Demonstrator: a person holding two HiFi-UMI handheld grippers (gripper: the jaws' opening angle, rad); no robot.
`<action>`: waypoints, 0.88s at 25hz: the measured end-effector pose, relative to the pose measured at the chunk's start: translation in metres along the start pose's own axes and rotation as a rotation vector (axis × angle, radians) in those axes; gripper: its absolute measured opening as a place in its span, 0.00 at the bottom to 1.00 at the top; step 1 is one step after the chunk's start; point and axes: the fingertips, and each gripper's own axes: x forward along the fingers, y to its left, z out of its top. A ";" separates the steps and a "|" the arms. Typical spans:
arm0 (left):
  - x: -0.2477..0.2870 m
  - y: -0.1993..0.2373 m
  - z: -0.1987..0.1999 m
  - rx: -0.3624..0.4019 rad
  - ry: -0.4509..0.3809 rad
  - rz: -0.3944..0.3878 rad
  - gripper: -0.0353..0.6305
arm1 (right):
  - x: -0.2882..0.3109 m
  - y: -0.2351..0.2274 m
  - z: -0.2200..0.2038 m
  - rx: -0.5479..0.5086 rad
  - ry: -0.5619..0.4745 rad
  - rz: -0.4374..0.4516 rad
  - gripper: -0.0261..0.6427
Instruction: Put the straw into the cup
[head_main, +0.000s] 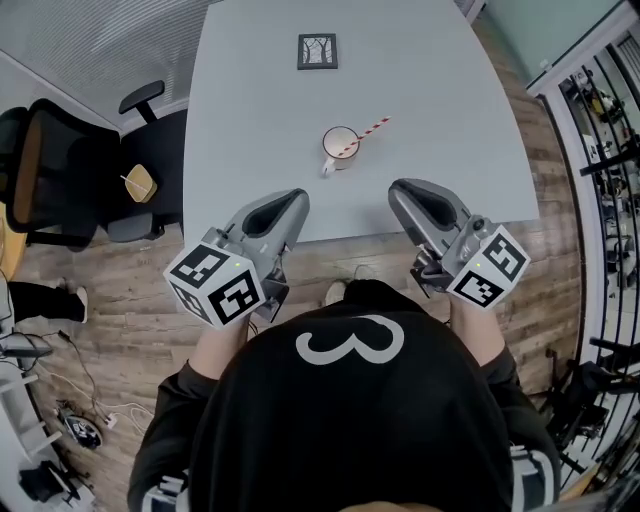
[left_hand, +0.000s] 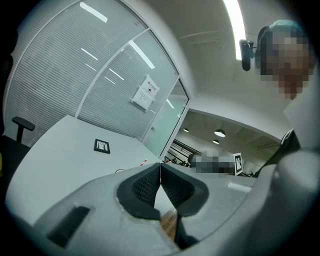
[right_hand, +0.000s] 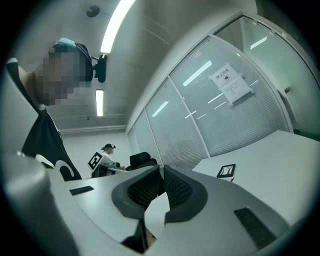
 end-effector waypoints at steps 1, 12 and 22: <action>-0.001 -0.005 0.001 0.005 0.000 -0.013 0.08 | -0.001 0.004 0.000 0.002 0.007 0.006 0.09; 0.001 -0.049 0.008 0.079 -0.022 -0.091 0.08 | -0.015 0.037 0.005 -0.002 0.036 0.070 0.07; -0.012 -0.106 0.009 0.140 -0.045 -0.051 0.08 | -0.055 0.065 0.029 -0.035 -0.001 0.130 0.06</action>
